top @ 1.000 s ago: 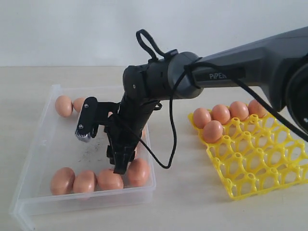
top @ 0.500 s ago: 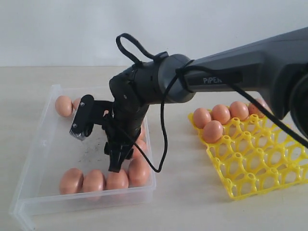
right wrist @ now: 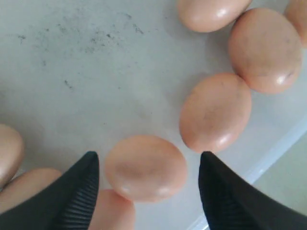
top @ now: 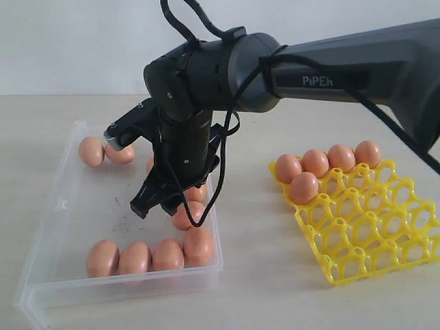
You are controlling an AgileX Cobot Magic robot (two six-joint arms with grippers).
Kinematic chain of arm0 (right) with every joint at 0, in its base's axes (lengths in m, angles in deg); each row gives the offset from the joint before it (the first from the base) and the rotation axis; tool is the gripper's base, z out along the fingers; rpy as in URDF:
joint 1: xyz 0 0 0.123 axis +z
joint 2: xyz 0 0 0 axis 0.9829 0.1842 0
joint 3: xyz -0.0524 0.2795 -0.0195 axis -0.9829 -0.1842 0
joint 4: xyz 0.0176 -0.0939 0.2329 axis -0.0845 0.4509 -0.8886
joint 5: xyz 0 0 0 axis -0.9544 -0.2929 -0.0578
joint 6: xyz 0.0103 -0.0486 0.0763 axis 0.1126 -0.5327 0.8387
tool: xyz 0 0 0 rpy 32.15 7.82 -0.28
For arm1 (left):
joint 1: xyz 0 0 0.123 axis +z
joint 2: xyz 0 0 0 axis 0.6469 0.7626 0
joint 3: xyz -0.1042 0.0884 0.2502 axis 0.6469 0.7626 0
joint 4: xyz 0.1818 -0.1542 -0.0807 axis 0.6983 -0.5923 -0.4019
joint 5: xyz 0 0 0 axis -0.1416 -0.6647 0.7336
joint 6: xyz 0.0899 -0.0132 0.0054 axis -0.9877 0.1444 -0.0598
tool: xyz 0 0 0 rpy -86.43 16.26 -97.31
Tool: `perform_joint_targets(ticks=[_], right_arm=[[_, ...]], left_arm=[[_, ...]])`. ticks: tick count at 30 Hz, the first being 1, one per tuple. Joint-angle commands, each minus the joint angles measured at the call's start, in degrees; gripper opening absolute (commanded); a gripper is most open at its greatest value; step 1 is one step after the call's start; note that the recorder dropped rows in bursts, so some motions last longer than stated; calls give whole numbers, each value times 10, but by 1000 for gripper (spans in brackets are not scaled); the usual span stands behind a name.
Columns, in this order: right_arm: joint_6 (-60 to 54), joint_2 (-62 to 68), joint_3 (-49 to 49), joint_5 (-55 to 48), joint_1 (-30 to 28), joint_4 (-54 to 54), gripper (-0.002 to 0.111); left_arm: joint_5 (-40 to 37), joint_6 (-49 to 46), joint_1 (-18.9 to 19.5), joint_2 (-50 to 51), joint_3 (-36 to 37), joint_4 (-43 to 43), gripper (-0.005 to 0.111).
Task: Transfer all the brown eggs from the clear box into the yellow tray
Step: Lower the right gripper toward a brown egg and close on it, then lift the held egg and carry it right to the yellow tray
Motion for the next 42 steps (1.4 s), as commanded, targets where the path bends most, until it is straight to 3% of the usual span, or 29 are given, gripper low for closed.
perform_joint_targets(ticks=[1,4,6,22,42], right_arm=[[-85,-1,5,-16,0,-29,54],[-13,-1,5,-12,0,-31,54],[-32,-1,5,-14,0,-31,54],[-414,-1,5,-78,0,-8,54],[-459,37,5,-23,0,-41,54]], left_arm=[[1,0,-3,-2,2,1,4],[1,0,-3,-2,2,1,4],[1,0,-3,-2,2,1,4],[1,0,-3,-2,2,1,4],[1,0,-3,-2,2,1,4]])
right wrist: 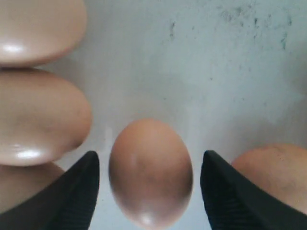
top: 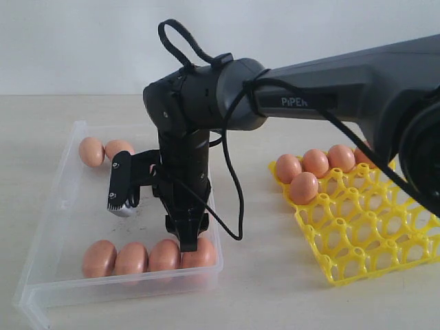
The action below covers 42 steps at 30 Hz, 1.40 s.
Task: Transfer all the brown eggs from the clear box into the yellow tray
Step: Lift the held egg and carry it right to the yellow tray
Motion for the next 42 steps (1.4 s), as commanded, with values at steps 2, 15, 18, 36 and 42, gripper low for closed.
perform_joint_targets(ticks=[2,15,18,36,42], right_arm=[[-1,-2,0,7,0,2,54],[111,-1,0,39,0,41,0],[153,-1,0,114,0,34,0],[387,-10,-285,880,-27,-40,0],[524,-18,-383,1151,-45,60,0]], left_arm=[[1,0,-3,-2,2,1,4],[1,0,-3,-2,2,1,4],[1,0,-3,-2,2,1,4],[1,0,-3,-2,2,1,4],[1,0,-3,-2,2,1,4]])
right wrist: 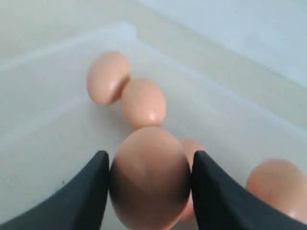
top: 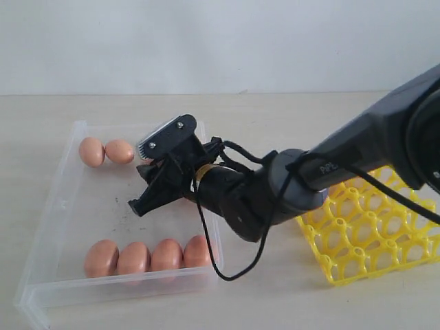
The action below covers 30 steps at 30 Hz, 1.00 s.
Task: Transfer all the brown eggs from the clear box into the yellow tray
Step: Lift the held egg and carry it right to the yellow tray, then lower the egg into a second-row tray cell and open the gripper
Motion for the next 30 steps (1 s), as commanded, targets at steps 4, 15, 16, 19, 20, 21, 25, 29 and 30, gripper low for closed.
perform_joint_targets(ticks=[4,15,16,19,20,21,25,29,30], right_arm=[[159,-14,-126,307,-55,101,0],[187,-212,-364,307,-261,259,0],[203,-233,-399,307,-304,259,0],[226,-236,-448,307,-379,262,0],[227,-229,-456,307,-407,290,0],[233,-222,-456,307,-422,322,0],[206,-186,-449,307,-430,302,0],[186,-141,-428,307,-430,288,0],[181,-137,-425,307,-430,288,0]], left_arm=[[1,0,-3,-2,2,1,4],[1,0,-3,-2,2,1,4],[1,0,-3,-2,2,1,4],[1,0,-3,-2,2,1,4],[1,0,-3,-2,2,1,4],[1,0,-3,-2,2,1,4],[1,0,-3,-2,2,1,4],[1,0,-3,-2,2,1,4],[1,0,-3,-2,2,1,4]])
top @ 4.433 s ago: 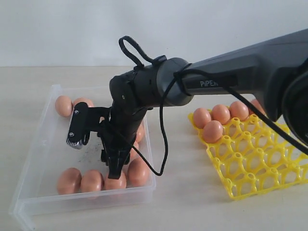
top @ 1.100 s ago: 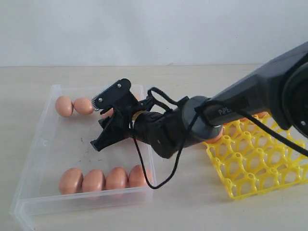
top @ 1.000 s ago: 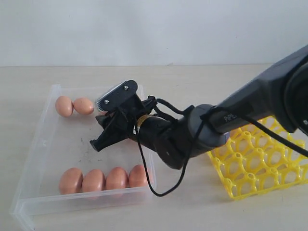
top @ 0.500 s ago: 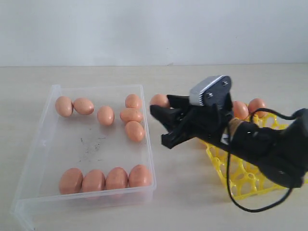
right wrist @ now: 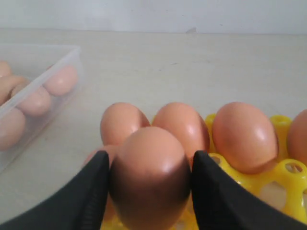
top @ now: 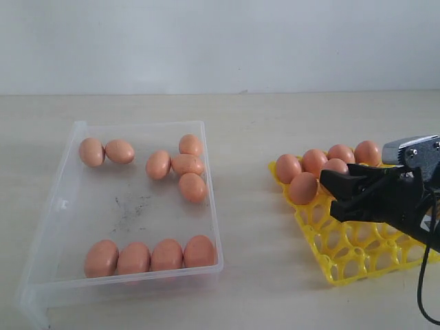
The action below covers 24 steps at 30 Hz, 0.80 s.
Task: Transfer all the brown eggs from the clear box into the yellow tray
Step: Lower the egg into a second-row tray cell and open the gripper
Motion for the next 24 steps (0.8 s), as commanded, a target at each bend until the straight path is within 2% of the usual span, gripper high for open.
perform_joint_targets(ticks=[1,14,17,22,24], right_arm=[[-25,26,14,3,-6,-13,0],[-36,27,14,3,-6,-32,1],[-36,27,14,3,-6,-31,13],[-35,27,14,-5,-6,-31,54],[-35,27,14,3,-6,-31,60]], left_arm=[[1,0,-3,-2,2,1,4],[1,0,-3,-2,2,1,4],[1,0,-3,-2,2,1,4],[1,0,-3,-2,2,1,4],[1,0,-3,-2,2,1,4]])
